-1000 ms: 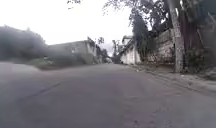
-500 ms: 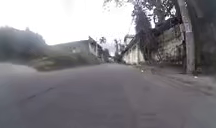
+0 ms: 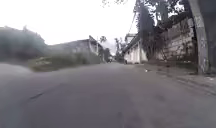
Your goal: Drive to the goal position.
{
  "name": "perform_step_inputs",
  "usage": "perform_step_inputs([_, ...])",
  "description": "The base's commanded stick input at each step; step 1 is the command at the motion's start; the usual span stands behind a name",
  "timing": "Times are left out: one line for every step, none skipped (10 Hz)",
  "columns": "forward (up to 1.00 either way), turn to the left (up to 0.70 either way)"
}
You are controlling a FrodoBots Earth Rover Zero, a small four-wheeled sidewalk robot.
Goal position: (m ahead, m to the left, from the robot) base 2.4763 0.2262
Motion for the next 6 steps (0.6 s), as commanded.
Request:
perform_step_inputs([1.00, -0.15])
perform_step_inputs([1.00, -0.09])
perform_step_inputs([1.00, -0.05])
perform_step_inputs([1.00, 0.00])
perform_step_inputs([1.00, 0.00])
perform_step_inputs([1.00, 0.00])
